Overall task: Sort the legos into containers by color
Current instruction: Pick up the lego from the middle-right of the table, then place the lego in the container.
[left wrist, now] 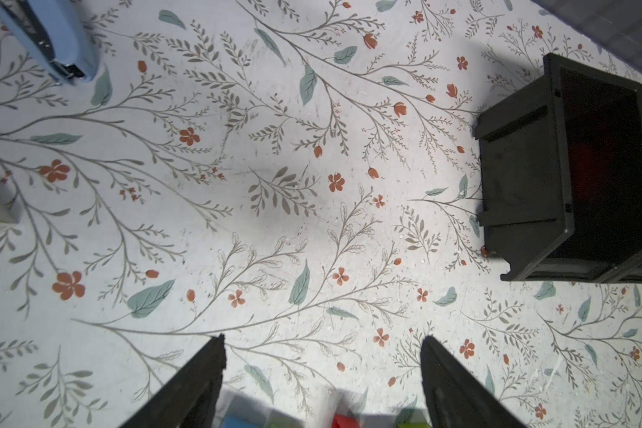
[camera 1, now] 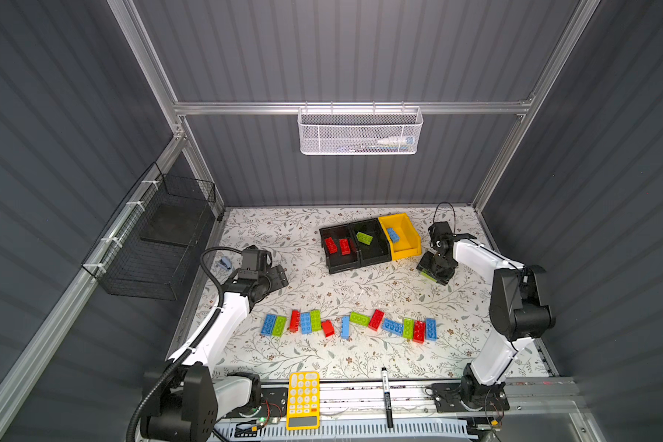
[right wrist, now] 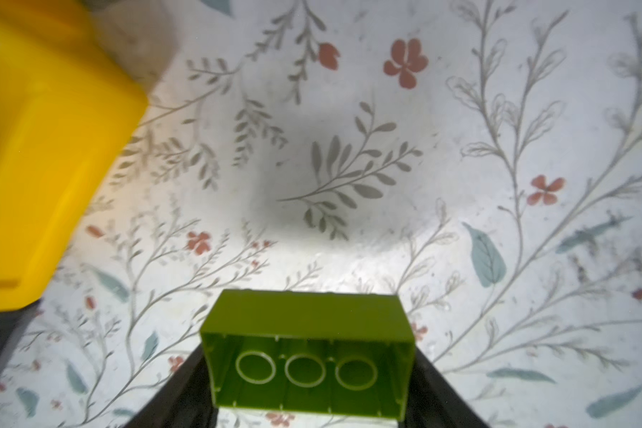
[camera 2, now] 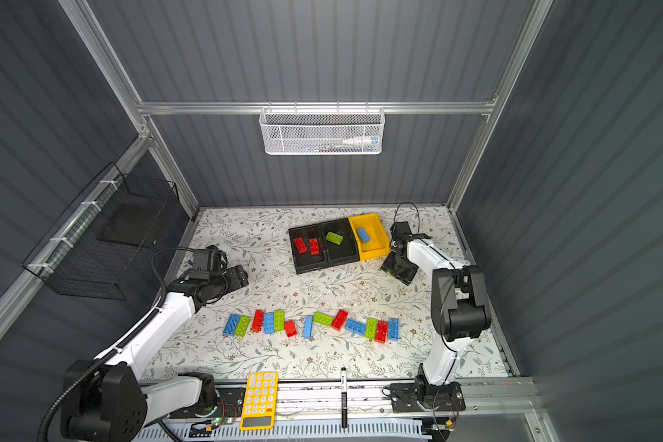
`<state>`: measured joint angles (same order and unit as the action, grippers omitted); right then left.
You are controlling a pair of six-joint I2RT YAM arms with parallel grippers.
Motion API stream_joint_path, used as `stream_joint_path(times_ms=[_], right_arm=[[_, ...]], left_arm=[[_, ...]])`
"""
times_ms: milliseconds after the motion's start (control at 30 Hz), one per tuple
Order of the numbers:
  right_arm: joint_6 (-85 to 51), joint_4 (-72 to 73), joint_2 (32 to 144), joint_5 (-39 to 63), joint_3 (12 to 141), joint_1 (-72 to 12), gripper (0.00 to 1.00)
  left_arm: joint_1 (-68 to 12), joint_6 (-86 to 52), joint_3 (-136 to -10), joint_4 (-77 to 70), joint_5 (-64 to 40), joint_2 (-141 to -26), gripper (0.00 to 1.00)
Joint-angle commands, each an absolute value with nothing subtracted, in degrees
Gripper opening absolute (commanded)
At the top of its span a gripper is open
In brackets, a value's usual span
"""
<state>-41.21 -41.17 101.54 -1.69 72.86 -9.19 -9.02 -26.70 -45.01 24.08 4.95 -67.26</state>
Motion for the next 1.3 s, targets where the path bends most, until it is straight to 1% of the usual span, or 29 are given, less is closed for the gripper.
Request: stream_joint_path(times_ms=[0, 167, 300, 400, 633, 833, 867, 967, 1033, 1100, 1267], right_arm=[[-42.1, -43.7, 100.0, -3.4, 78.6, -13.7, 0.57], [-43.2, -44.1, 104.2, -1.8, 90.3, -19.7, 0.58], [-44.1, -43.6, 111.1, 0.7, 99.9, -22.8, 0.59], [-45.6, -43.5, 116.5, 3.5, 106.2, -23.6, 0.6], [-49.1, -42.6, 126.8, 7.1, 115.6, -23.9, 0.61], [-50.1, -42.6, 132.9, 8.3, 121.1, -23.8, 0.64], [-50.2, -42.7, 133.6, 8.2, 121.8, -23.8, 0.65], [-50.4, -43.1, 135.3, 8.6, 123.5, -23.7, 0.73], [-50.5, -43.5, 135.7, 9.2, 124.2, -23.6, 0.79], [-50.4, -43.5, 135.3, 9.3, 124.2, -23.6, 0.81], [-49.9, -43.9, 133.2, 9.2, 123.6, -23.1, 0.83]], left_arm=[[-8.0, -29.4, -42.9, 27.7, 6.6, -64.1, 0.84], [-6.6, -31.5, -41.5, 30.7, 6.6, -60.7, 0.85], [-5.7, -33.2, -40.8, 32.6, 5.9, -58.6, 0.86], [-5.3, -34.5, -40.2, 34.6, 5.0, -57.5, 0.86], [-5.2, -39.1, -37.0, 37.6, 2.1, -54.2, 0.87], [-5.2, -40.1, -35.6, 40.3, 0.9, -53.0, 0.88], [-5.2, -40.4, -35.5, 40.8, 1.0, -53.1, 0.89], [-5.2, -40.7, -35.2, 41.5, 0.5, -53.4, 0.91], [-5.2, -41.1, -35.1, 41.7, 0.2, -53.4, 0.92], [-5.2, -41.8, -34.9, 42.1, 0.1, -53.2, 0.93], [-5.2, -44.1, -33.8, 42.3, -0.8, -52.6, 0.95]])
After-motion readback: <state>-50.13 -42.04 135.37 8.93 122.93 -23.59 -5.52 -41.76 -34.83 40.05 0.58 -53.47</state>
